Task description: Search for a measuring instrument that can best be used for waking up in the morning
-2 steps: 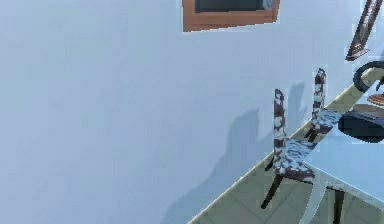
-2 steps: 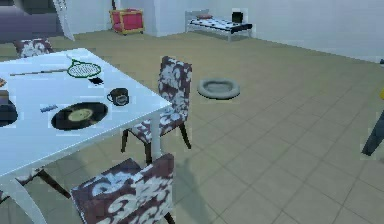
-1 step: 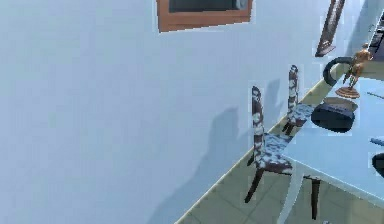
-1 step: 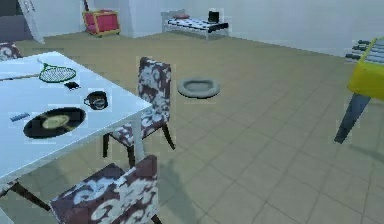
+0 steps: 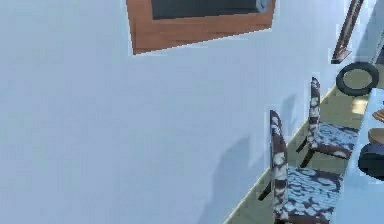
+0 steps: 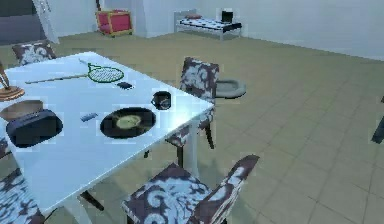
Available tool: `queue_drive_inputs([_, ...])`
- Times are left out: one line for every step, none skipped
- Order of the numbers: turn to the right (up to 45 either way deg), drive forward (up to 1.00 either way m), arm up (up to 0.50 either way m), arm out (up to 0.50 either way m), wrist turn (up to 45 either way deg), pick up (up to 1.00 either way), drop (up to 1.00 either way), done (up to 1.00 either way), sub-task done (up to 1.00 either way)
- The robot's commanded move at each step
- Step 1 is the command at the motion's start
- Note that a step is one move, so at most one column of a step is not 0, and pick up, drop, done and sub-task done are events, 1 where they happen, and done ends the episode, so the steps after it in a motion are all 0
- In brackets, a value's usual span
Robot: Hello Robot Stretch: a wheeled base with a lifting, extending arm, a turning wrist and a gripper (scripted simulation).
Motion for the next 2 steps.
queue_drive_inputs([45.0,0.0,0.0,0.0,0.0,0.0,0.0,0.0,0.0])
queue_drive_inputs([0.0,0.0,0.0,0.0,0.0,0.0,0.0,1.0,0.0])
